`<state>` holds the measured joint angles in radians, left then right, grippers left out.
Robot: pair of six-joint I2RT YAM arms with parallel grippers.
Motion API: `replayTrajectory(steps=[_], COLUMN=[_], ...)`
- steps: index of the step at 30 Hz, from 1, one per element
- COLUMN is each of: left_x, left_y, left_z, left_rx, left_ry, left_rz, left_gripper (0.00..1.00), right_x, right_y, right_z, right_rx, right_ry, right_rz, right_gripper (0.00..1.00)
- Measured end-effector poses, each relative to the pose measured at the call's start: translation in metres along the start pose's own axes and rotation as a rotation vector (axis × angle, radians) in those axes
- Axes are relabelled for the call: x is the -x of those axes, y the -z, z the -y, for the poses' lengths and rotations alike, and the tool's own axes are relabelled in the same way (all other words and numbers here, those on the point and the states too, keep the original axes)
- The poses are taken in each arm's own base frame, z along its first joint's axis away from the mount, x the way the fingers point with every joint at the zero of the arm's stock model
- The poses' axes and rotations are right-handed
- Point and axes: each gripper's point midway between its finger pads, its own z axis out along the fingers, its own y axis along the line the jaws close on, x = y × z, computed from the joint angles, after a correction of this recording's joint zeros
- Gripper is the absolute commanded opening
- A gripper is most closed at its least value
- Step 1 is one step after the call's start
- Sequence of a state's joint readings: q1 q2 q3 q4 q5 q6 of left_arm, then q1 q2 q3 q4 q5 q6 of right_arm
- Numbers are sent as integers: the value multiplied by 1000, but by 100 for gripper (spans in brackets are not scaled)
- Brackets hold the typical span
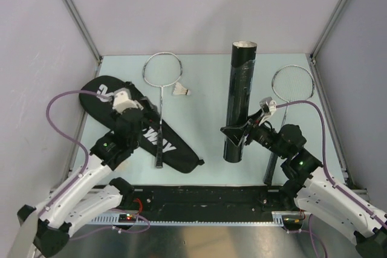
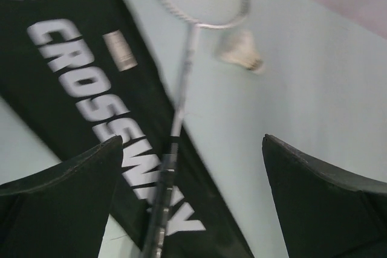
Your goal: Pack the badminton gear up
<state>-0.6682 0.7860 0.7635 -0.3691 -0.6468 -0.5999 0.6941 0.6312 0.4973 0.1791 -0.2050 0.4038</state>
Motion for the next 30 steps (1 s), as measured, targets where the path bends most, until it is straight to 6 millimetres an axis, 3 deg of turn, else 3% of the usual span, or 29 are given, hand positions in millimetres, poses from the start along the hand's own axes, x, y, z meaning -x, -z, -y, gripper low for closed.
replayTrajectory(steps=[6,11,16,22,30], left_x=[-27,-40,-49,-75,-111], left_y=[-10,2,7,9,12], left_z=[-105,-158,-192,-223,-241], left_rx=[327,498,613,773,937], left_ry=[270,462,602,689,755], left_rz=[-7,59,90,32,-81], left_gripper=[98,96,98,100,100], right_x=[-5,-10,-20,-28,-15], right_y=[1,-1,-4,-8,-3], right_z=[-3,-4,-2,-3,-5], right_rx=[17,28,27,24,19], right_ry=[-12,-23,-48,-67,-69], right_rz=[-22,-46,-85,-160,-155], right_gripper=[29,30,31,32,32])
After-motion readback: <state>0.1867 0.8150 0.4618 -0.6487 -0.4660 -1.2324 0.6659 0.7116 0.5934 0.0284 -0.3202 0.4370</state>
